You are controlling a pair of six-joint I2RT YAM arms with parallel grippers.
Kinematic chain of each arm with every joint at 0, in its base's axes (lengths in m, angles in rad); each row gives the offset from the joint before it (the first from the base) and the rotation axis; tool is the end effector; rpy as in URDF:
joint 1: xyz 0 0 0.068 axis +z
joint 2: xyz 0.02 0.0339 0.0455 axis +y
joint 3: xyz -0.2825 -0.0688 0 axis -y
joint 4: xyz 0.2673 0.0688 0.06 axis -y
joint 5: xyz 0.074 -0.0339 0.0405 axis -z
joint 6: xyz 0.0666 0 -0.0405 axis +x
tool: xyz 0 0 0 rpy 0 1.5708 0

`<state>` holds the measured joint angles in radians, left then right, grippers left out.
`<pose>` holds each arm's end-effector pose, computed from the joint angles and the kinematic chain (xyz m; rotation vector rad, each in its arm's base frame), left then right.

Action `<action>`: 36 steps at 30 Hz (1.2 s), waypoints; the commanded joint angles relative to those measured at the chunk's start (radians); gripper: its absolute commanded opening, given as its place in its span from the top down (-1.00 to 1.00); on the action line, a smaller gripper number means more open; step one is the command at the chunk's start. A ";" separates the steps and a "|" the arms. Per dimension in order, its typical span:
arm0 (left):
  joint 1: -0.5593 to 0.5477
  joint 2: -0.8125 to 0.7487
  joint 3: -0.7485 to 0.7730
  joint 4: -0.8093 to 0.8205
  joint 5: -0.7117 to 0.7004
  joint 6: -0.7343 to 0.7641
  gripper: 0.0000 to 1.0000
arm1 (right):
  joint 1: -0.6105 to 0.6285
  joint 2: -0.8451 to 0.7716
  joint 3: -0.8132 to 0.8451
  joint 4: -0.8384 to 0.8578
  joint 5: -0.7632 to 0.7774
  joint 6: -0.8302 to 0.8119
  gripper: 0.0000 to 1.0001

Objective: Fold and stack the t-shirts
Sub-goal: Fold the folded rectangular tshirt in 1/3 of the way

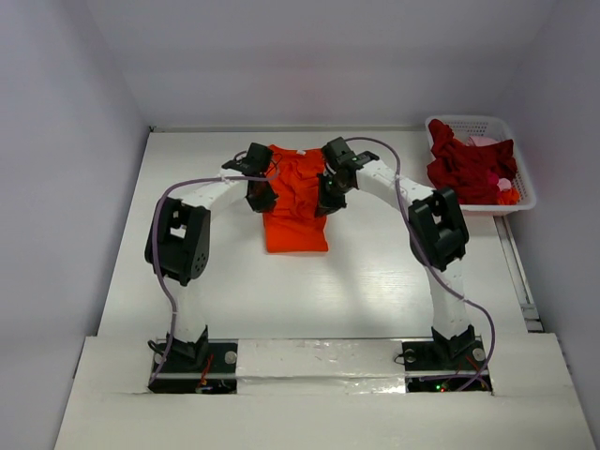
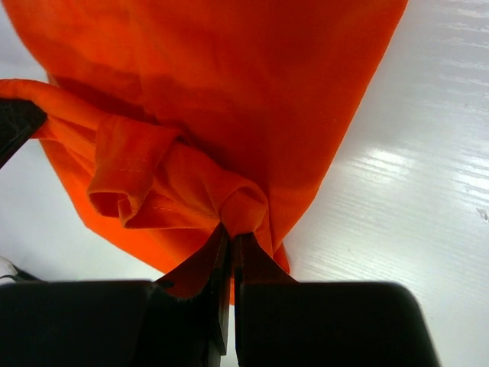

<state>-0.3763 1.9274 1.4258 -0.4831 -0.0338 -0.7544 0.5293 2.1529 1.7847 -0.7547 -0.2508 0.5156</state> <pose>0.4283 -0.1668 0.1852 -0.5022 2.5539 -0.3836 0.4287 0.2699 0.1844 -0.1000 2.8099 0.6265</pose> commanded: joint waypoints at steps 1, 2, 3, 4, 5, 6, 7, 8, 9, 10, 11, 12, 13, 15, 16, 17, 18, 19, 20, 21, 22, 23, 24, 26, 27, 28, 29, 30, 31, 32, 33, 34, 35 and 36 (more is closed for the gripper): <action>0.017 0.001 0.032 -0.002 -0.009 0.021 0.95 | -0.008 0.016 0.027 -0.008 -0.016 -0.012 1.00; 0.017 0.001 0.032 0.000 -0.009 0.021 0.89 | -0.008 0.015 0.025 -0.005 -0.019 -0.009 1.00; 0.017 -0.001 0.032 0.001 -0.009 0.021 0.85 | -0.008 0.015 0.024 -0.003 -0.018 -0.009 1.00; 0.017 0.001 0.033 0.001 -0.008 0.023 0.77 | -0.008 0.015 0.024 -0.002 -0.018 -0.009 1.00; 0.017 0.001 0.036 0.001 -0.008 0.024 0.64 | -0.008 0.015 0.025 -0.002 -0.018 -0.008 1.00; 0.017 0.002 0.039 0.000 -0.008 0.026 0.55 | -0.008 0.013 0.025 0.000 -0.016 -0.006 1.00; 0.017 0.002 0.041 0.001 -0.009 0.027 0.43 | -0.008 0.013 0.025 0.000 -0.012 -0.005 0.95; 0.017 0.001 0.042 0.001 -0.009 0.027 0.19 | -0.008 0.012 0.028 0.002 -0.005 -0.005 0.85; 0.028 -0.001 0.042 0.001 -0.012 0.027 0.04 | -0.008 0.012 0.030 0.002 0.001 -0.003 0.62; 0.028 -0.002 0.042 0.005 -0.015 0.027 -0.13 | -0.008 0.010 0.030 0.003 0.007 -0.003 0.50; 0.028 -0.005 0.042 0.006 -0.020 0.027 -0.50 | -0.008 0.005 0.030 0.006 0.018 -0.003 0.41; 0.028 -0.011 0.041 0.006 -0.028 0.027 -0.64 | -0.008 0.004 0.028 0.014 0.021 -0.006 0.21; 0.037 -0.016 0.041 0.011 -0.032 0.027 -0.80 | -0.008 -0.005 0.028 0.020 0.027 -0.008 0.11; 0.037 -0.040 0.036 0.015 -0.054 0.030 -0.96 | -0.008 -0.017 0.033 0.025 0.070 -0.014 -0.14; 0.037 -0.053 0.033 0.018 -0.061 0.033 -0.96 | -0.008 -0.031 0.038 0.023 0.077 -0.017 -0.26; 0.037 -0.067 0.030 0.020 -0.067 0.035 -0.96 | -0.008 -0.039 0.044 0.017 0.102 -0.020 -0.34; 0.037 -0.094 0.027 0.020 -0.077 0.036 -0.96 | -0.008 -0.047 0.057 0.006 0.108 -0.026 -0.43; 0.046 -0.109 0.027 0.012 -0.080 0.040 -0.96 | -0.008 -0.054 0.065 0.002 0.110 -0.029 -0.45; 0.047 -0.123 0.030 0.008 -0.081 0.040 -0.93 | -0.008 -0.074 0.073 -0.005 0.122 -0.032 -0.46; 0.047 -0.158 0.032 0.005 -0.081 0.040 -0.91 | -0.008 -0.083 0.082 -0.023 0.130 -0.037 -0.46; 0.047 -0.180 0.033 -0.002 -0.081 0.041 -0.87 | -0.008 -0.097 0.100 -0.031 0.134 -0.037 -0.45; 0.047 -0.200 0.030 -0.002 -0.078 0.043 -0.78 | -0.008 -0.122 0.108 -0.040 0.125 -0.037 -0.43; 0.047 -0.238 0.028 -0.003 -0.066 0.046 -0.70 | -0.008 -0.134 0.114 -0.049 0.116 -0.037 -0.30; 0.047 -0.268 0.019 -0.014 -0.045 0.050 -0.41 | -0.008 -0.157 0.116 -0.054 0.069 -0.031 -0.19; 0.047 -0.286 0.007 -0.023 -0.026 0.052 -0.23 | -0.008 -0.174 0.111 -0.052 0.049 -0.028 0.03; 0.047 -0.294 -0.005 -0.026 -0.017 0.050 -0.05 | -0.008 -0.177 0.107 -0.057 0.038 -0.026 0.14; 0.047 -0.301 -0.040 -0.016 -0.006 0.047 0.28 | -0.008 -0.179 0.099 -0.060 0.032 -0.025 0.24; 0.047 -0.315 -0.041 -0.005 0.008 0.044 0.38 | 0.003 -0.180 0.093 -0.061 0.033 -0.028 0.45; 0.047 -0.318 -0.080 0.006 0.014 0.043 0.46 | 0.003 -0.179 0.085 -0.060 0.036 -0.028 0.54; 0.047 -0.318 -0.096 0.024 0.020 0.037 0.57 | 0.003 -0.177 0.076 -0.055 0.039 -0.028 0.62; 0.047 -0.312 -0.122 0.032 0.028 0.035 0.60 | 0.014 -0.174 0.062 -0.049 0.036 -0.028 0.86; 0.047 -0.305 -0.129 0.043 0.061 0.035 0.63 | 0.014 -0.160 0.059 -0.049 0.033 -0.029 0.96; 0.047 -0.300 -0.142 0.049 0.077 0.033 0.67 | 0.023 -0.151 0.061 -0.049 0.025 -0.032 1.00; 0.047 -0.289 -0.149 0.058 0.110 0.033 0.68 | 0.023 -0.140 0.065 -0.052 0.022 -0.041 1.00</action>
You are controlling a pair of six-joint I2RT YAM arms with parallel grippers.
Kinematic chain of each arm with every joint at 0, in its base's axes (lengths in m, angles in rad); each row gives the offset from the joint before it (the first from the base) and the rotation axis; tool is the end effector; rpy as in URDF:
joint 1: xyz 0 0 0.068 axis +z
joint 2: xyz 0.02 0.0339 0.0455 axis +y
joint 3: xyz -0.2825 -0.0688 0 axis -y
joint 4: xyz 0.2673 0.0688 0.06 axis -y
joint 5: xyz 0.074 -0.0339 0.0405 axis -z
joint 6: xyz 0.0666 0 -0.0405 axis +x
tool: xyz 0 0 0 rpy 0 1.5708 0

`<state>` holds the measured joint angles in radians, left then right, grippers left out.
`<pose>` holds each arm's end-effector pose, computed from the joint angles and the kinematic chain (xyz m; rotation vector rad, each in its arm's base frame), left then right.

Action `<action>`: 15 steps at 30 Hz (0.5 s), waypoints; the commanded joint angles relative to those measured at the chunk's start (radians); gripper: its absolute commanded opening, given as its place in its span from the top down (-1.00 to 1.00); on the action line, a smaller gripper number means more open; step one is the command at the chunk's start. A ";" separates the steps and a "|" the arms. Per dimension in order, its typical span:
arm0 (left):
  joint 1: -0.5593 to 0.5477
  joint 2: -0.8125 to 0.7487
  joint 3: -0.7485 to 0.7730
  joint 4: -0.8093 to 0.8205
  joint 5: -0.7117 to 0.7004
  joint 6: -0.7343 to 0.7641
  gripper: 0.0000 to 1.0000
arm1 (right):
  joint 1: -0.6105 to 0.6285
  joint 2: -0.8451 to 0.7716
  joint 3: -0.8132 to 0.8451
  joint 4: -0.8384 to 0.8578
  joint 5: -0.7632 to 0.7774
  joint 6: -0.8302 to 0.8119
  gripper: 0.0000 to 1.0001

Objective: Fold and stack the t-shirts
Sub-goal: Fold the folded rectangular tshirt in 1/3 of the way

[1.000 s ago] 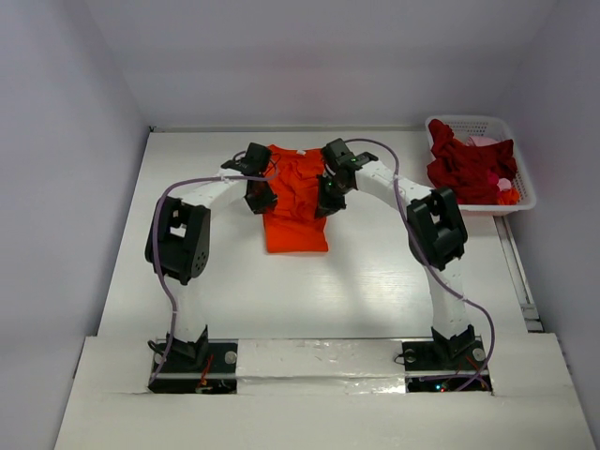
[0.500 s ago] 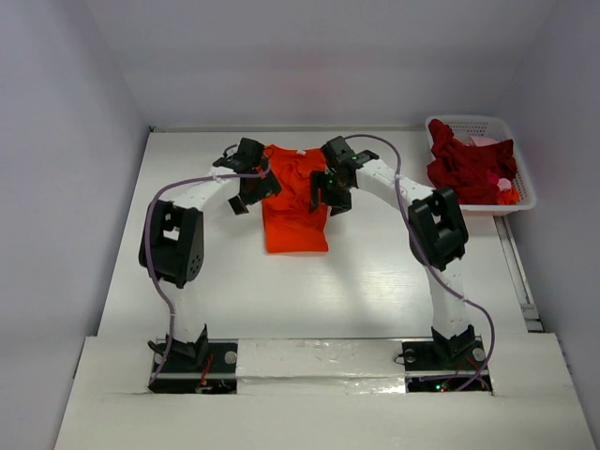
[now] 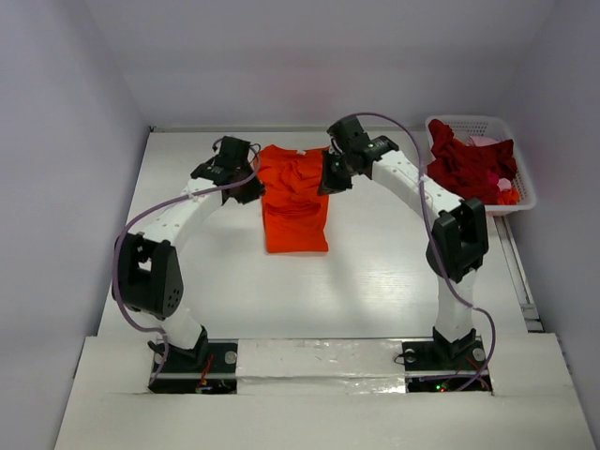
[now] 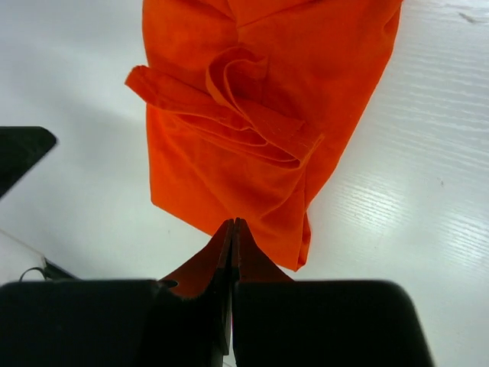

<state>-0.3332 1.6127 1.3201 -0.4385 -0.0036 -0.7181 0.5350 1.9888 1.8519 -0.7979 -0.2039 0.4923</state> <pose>0.3873 -0.1338 0.2822 -0.4535 2.3175 -0.5253 0.4150 0.2616 0.2826 -0.1435 2.6063 0.6544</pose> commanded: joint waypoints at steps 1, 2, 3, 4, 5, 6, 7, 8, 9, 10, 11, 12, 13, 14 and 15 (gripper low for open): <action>0.003 0.032 -0.051 0.026 0.094 -0.003 0.69 | 0.026 0.050 0.001 -0.012 -0.031 -0.023 1.00; 0.003 0.038 -0.056 0.029 0.106 -0.001 0.74 | 0.026 0.067 0.006 -0.015 -0.051 -0.026 1.00; 0.003 0.052 -0.062 0.030 0.126 0.002 0.79 | 0.036 0.082 0.012 -0.026 -0.058 -0.027 1.00; 0.003 0.061 -0.067 0.032 0.137 0.003 0.89 | 0.036 0.096 0.018 -0.029 -0.063 -0.029 1.00; 0.003 0.068 -0.070 0.035 0.146 0.008 0.93 | 0.036 0.110 0.020 -0.026 -0.072 -0.028 1.00; 0.003 0.081 -0.074 0.040 0.161 0.012 0.97 | 0.036 0.116 0.018 -0.014 -0.077 -0.024 1.00; 0.003 0.087 -0.076 0.041 0.160 0.014 1.00 | 0.045 0.125 0.021 -0.011 -0.080 -0.023 1.00; 0.003 0.090 -0.078 0.049 0.160 0.016 1.00 | 0.045 0.131 0.024 -0.009 -0.080 -0.021 1.00; 0.003 0.099 -0.078 0.052 0.163 0.019 1.00 | 0.045 0.140 0.032 -0.011 -0.081 -0.021 1.00; 0.003 0.105 -0.075 0.052 0.163 0.022 1.00 | 0.045 0.148 0.041 -0.017 -0.081 -0.023 1.00; 0.003 0.110 -0.071 0.055 0.163 0.022 1.00 | 0.045 0.156 0.053 -0.018 -0.084 -0.023 1.00; 0.003 0.122 -0.070 0.058 0.168 0.023 1.00 | 0.045 0.166 0.058 -0.017 -0.086 -0.024 1.00; 0.003 0.131 -0.067 0.060 0.171 0.025 1.00 | 0.045 0.172 0.061 -0.017 -0.086 -0.024 1.00; 0.003 0.141 -0.064 0.064 0.175 0.031 1.00 | 0.045 0.180 0.069 -0.017 -0.091 -0.024 1.00; 0.003 0.162 -0.058 0.066 0.185 0.032 1.00 | 0.045 0.186 0.073 -0.018 -0.092 -0.027 1.00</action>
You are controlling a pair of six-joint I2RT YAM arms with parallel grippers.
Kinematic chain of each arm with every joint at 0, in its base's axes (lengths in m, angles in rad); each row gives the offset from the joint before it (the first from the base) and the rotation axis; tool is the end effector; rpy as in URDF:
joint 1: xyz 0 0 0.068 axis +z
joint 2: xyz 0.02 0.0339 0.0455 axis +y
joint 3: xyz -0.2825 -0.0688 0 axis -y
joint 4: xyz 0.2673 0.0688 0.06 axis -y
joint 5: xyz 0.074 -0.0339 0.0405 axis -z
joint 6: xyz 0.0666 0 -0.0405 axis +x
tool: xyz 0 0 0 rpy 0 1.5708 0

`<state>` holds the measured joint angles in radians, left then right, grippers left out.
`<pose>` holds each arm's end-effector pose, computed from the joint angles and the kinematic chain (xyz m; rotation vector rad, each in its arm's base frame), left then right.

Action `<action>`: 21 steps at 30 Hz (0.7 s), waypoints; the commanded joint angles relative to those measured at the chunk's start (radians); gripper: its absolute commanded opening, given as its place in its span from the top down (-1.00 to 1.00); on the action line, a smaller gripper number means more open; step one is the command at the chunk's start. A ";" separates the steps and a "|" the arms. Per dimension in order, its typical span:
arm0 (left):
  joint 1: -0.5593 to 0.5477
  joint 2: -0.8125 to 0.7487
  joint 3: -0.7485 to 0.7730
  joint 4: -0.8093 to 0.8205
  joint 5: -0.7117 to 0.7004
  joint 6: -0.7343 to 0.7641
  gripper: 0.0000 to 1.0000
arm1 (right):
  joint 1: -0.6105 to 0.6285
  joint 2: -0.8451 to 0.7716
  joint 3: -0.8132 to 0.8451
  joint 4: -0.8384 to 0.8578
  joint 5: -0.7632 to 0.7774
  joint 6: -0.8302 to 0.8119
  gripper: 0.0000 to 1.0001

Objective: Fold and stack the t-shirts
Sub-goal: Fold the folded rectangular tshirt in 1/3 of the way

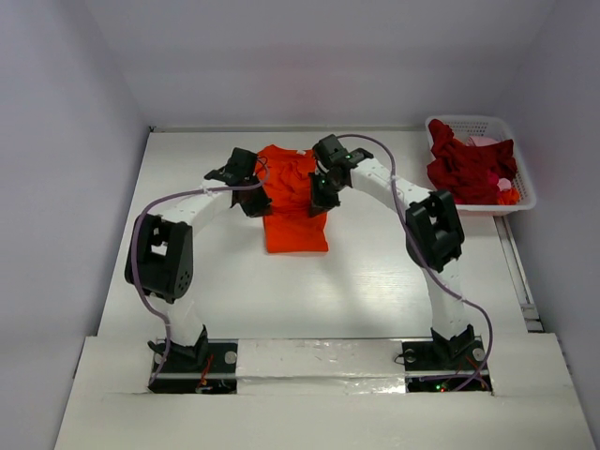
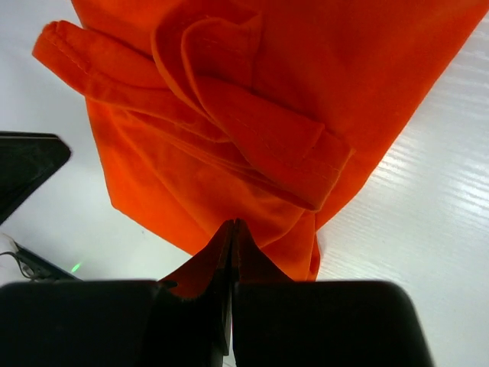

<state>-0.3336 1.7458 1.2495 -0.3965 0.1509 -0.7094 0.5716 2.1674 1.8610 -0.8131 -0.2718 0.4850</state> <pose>0.3941 -0.1472 0.2083 -0.4108 2.5254 -0.6169 0.4209 0.2920 0.1995 -0.2101 2.8075 0.6579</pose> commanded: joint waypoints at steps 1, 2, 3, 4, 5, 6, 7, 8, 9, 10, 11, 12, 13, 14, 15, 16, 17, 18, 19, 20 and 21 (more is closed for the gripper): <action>0.004 0.041 0.016 0.025 0.032 0.027 1.00 | 0.008 0.021 0.069 -0.006 -0.026 -0.022 1.00; 0.004 0.050 0.019 0.031 0.038 0.031 1.00 | 0.008 0.028 0.073 -0.008 -0.029 -0.023 1.00; 0.004 0.072 0.030 0.031 0.041 0.033 1.00 | 0.008 0.032 0.079 -0.008 -0.027 -0.023 1.00; 0.004 0.081 0.033 0.033 0.041 0.034 1.00 | 0.008 0.040 0.082 -0.006 -0.027 -0.025 1.00; 0.004 0.089 0.036 0.041 0.044 0.036 1.00 | 0.008 0.045 0.086 -0.006 -0.026 -0.026 1.00; 0.004 0.110 0.045 0.042 0.052 0.039 1.00 | 0.008 0.049 0.098 -0.009 -0.020 -0.026 1.00; 0.004 0.122 0.050 0.045 0.059 0.039 1.00 | 0.008 0.054 0.105 -0.009 -0.021 -0.029 1.00; -0.005 0.135 0.054 0.050 0.068 0.041 1.00 | 0.008 0.064 0.113 -0.011 -0.021 -0.029 1.00; -0.005 0.156 0.065 0.051 0.079 0.041 1.00 | 0.008 0.071 0.121 -0.015 -0.021 -0.029 1.00; -0.005 0.164 0.067 0.053 0.082 0.039 1.00 | 0.008 0.077 0.135 -0.017 -0.023 -0.029 1.00; -0.005 0.170 0.073 0.056 0.084 0.037 1.00 | 0.008 0.086 0.141 -0.020 -0.024 -0.029 1.00; -0.005 0.173 0.079 0.059 0.081 0.036 1.00 | 0.008 0.091 0.147 -0.020 -0.026 -0.026 1.00; -0.005 0.178 0.085 0.061 0.078 0.033 1.00 | 0.008 0.095 0.152 -0.018 -0.024 -0.026 1.00; -0.005 0.181 0.090 0.059 0.076 0.033 1.00 | 0.008 0.098 0.153 -0.017 -0.024 -0.026 1.00; -0.005 0.187 0.103 0.056 0.072 0.033 1.00 | 0.008 0.106 0.155 -0.014 -0.020 -0.026 1.00; -0.005 0.190 0.117 0.051 0.070 0.033 1.00 | 0.008 0.115 0.161 -0.015 -0.014 -0.026 1.00; -0.005 0.192 0.117 0.050 0.070 0.033 1.00 | 0.008 0.115 0.165 -0.015 -0.010 -0.028 1.00; -0.005 0.193 0.128 0.048 0.070 0.033 1.00 | 0.008 0.127 0.170 -0.017 -0.006 -0.029 1.00; -0.005 0.193 0.137 0.042 0.072 0.033 1.00 | 0.008 0.132 0.175 -0.017 -0.004 -0.031 1.00; -0.005 0.195 0.143 0.039 0.072 0.033 1.00 | 0.008 0.137 0.184 -0.018 0.000 -0.031 1.00; -0.005 0.196 0.157 0.038 0.078 0.034 1.00 | 0.008 0.143 0.190 -0.017 0.002 -0.031 1.00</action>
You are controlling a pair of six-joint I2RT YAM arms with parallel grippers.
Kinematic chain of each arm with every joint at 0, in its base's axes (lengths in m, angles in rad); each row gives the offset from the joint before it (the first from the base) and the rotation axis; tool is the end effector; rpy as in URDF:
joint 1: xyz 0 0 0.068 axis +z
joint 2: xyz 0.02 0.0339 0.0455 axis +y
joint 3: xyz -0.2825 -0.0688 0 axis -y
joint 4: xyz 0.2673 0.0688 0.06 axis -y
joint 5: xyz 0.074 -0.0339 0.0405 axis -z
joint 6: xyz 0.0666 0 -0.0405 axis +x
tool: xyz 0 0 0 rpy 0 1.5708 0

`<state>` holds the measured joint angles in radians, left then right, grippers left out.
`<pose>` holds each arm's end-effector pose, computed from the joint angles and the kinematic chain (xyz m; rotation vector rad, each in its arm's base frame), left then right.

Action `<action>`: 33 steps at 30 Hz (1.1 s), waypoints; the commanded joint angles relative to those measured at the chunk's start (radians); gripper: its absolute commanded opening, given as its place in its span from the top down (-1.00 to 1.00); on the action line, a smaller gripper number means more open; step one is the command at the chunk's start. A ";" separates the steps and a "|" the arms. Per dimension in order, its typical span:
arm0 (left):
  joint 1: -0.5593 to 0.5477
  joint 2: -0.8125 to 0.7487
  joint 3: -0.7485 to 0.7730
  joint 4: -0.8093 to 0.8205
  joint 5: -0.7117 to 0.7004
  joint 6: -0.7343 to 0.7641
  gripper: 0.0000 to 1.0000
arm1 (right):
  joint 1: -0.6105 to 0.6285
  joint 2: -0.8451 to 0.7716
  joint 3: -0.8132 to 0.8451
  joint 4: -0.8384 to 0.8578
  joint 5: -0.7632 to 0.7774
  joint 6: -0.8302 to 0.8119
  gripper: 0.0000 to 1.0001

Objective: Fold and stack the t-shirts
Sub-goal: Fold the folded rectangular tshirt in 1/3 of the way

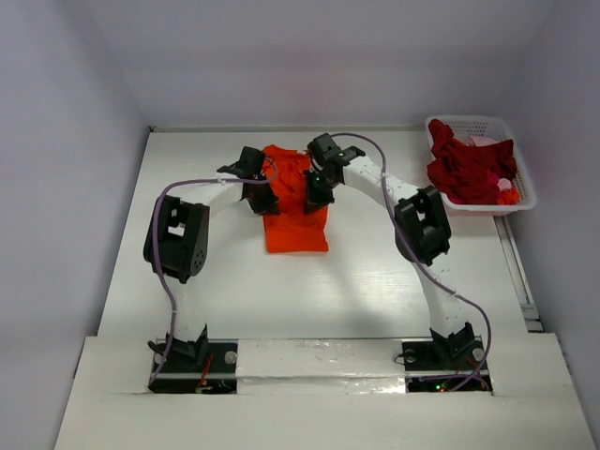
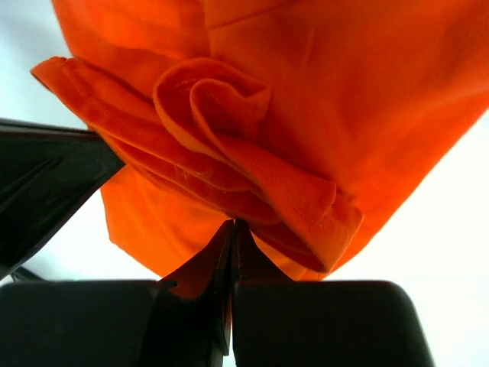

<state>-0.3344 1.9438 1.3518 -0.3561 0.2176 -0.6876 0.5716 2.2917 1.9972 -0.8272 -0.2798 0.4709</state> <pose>0.4292 -0.1643 0.1643 -0.3702 2.5994 -0.6630 0.4439 0.3074 0.1812 -0.2321 2.8072 0.6640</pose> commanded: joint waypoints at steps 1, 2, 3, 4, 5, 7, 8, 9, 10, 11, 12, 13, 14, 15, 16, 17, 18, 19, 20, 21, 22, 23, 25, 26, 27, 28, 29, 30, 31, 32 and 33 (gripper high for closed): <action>-0.005 -0.002 0.061 -0.004 0.011 0.013 1.00 | 0.008 0.028 0.060 -0.001 0.010 -0.018 1.00; -0.005 0.000 0.066 -0.009 0.009 0.014 1.00 | 0.008 0.034 0.067 -0.001 0.014 -0.018 1.00; -0.005 0.004 0.075 -0.009 0.008 0.016 1.00 | 0.008 0.041 0.084 -0.001 0.019 -0.018 1.00; -0.005 0.009 0.079 -0.010 0.006 0.019 1.00 | 0.008 0.049 0.095 -0.003 0.021 -0.020 1.00; -0.005 0.014 0.082 -0.014 0.006 0.020 1.00 | 0.008 0.066 0.106 -0.004 0.024 -0.020 1.00; -0.005 0.026 0.084 -0.012 0.003 0.023 1.00 | 0.008 0.087 0.155 -0.013 0.027 -0.025 1.00; -0.005 0.029 0.084 -0.006 0.003 0.023 1.00 | 0.008 0.107 0.175 -0.018 0.028 -0.026 1.00; -0.005 0.035 0.083 -0.003 0.000 0.023 1.00 | 0.008 0.117 0.195 -0.032 0.037 -0.028 1.00; -0.005 0.038 0.083 0.002 -0.001 0.023 1.00 | 0.008 0.124 0.243 -0.042 0.044 -0.034 1.00; -0.005 0.041 0.086 0.003 -0.003 0.023 1.00 | 0.008 0.136 0.270 -0.053 0.060 -0.037 1.00; -0.005 0.052 0.090 0.005 -0.004 0.025 1.00 | 0.008 0.138 0.294 -0.075 0.068 -0.047 1.00; -0.005 0.058 0.093 0.008 -0.004 0.025 1.00 | 0.008 0.137 0.331 -0.082 0.076 -0.054 1.00; -0.005 0.061 0.095 0.011 -0.006 0.025 1.00 | 0.008 0.129 0.340 -0.088 0.085 -0.058 1.00; -0.005 0.069 0.096 0.016 -0.007 0.025 1.00 | 0.008 0.120 0.347 -0.095 0.090 -0.066 1.00; -0.005 0.075 0.099 0.019 -0.006 0.025 1.00 | 0.008 0.111 0.345 -0.095 0.093 -0.064 1.00; -0.005 0.081 0.102 0.019 -0.007 0.025 1.00 | 0.008 0.101 0.328 -0.093 0.093 -0.064 1.00; -0.005 0.090 0.109 0.022 -0.006 0.025 1.00 | 0.008 0.091 0.315 -0.086 0.091 -0.066 1.00; -0.005 0.096 0.110 0.025 -0.006 0.023 1.00 | 0.008 0.065 0.278 -0.072 0.091 -0.066 1.00; -0.005 0.096 0.110 0.028 -0.006 0.022 1.00 | 0.008 0.051 0.258 -0.072 0.091 -0.066 1.00; -0.005 0.101 0.115 0.029 -0.007 0.022 1.00 | 0.008 0.039 0.241 -0.058 0.100 -0.069 1.00; -0.005 0.103 0.118 0.028 -0.007 0.022 1.00 | 0.008 0.017 0.224 -0.053 0.105 -0.071 1.00; -0.005 0.104 0.121 0.029 -0.007 0.022 1.00 | 0.008 0.009 0.212 -0.050 0.109 -0.074 1.00; -0.005 0.110 0.136 0.026 -0.004 0.023 1.00 | 0.008 0.000 0.190 -0.052 0.099 -0.080 1.00; -0.005 0.110 0.142 0.022 -0.003 0.023 1.00 | 0.008 -0.008 0.183 -0.052 0.087 -0.077 1.00; -0.005 0.110 0.151 0.022 -0.001 0.023 1.00 | 0.008 -0.014 0.176 -0.052 0.056 -0.078 1.00; -0.005 0.112 0.159 0.022 0.002 0.023 1.00 | 0.008 -0.020 0.160 -0.047 0.047 -0.074 1.00; -0.005 0.115 0.165 0.017 0.002 0.023 1.00 | 0.008 -0.034 0.152 -0.043 0.041 -0.071 1.00; -0.005 0.116 0.173 0.014 0.002 0.023 1.00 | 0.008 -0.040 0.143 -0.029 0.037 -0.069 1.00; -0.005 0.124 0.184 0.013 0.000 0.025 1.00 | 0.017 -0.046 0.131 -0.023 0.037 -0.068 1.00; -0.005 0.127 0.187 0.009 0.000 0.028 1.00 | 0.017 -0.041 0.129 -0.018 0.039 -0.066 1.00; -0.005 0.135 0.194 0.008 0.000 0.030 1.00 | 0.017 -0.032 0.130 -0.018 0.050 -0.066 1.00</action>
<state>-0.3344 2.0712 1.4967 -0.3405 0.2207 -0.6765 0.5739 2.3150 2.1391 -0.8856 -0.2192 0.4145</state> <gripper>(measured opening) 0.003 0.010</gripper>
